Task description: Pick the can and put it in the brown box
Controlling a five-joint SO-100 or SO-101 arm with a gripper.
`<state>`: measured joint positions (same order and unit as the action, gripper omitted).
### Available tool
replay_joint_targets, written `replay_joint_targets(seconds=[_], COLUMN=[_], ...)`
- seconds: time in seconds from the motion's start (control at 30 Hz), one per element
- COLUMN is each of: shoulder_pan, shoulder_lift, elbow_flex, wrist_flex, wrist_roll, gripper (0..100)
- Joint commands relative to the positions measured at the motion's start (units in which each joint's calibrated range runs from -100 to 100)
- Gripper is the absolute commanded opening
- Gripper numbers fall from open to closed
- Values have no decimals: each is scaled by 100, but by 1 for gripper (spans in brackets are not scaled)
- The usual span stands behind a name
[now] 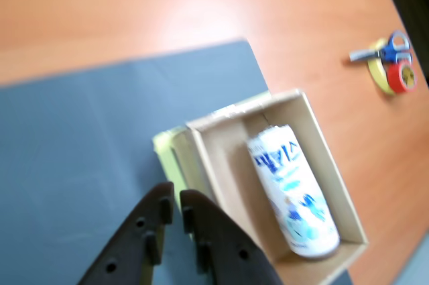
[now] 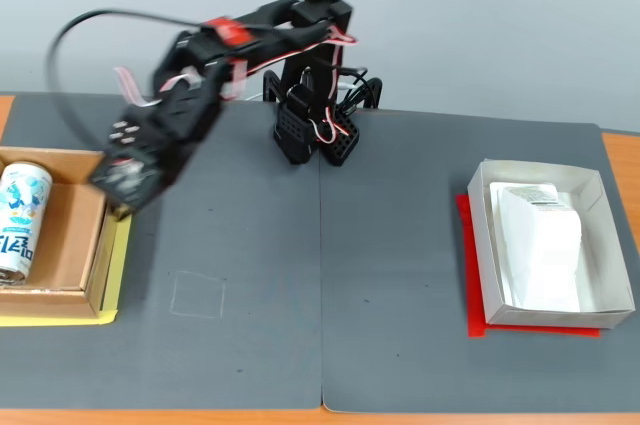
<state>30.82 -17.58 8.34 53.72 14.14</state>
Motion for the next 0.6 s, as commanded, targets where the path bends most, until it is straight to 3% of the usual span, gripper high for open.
replay_joint_targets(seconds=[0.0, 0.57], shoulder_pan=[-523, -2822], shoulder_lift=[-1033, -4735], elbow_flex=[351, 4089], wrist_flex=[23, -47], wrist_roll=[-346, -935], gripper=[2, 2])
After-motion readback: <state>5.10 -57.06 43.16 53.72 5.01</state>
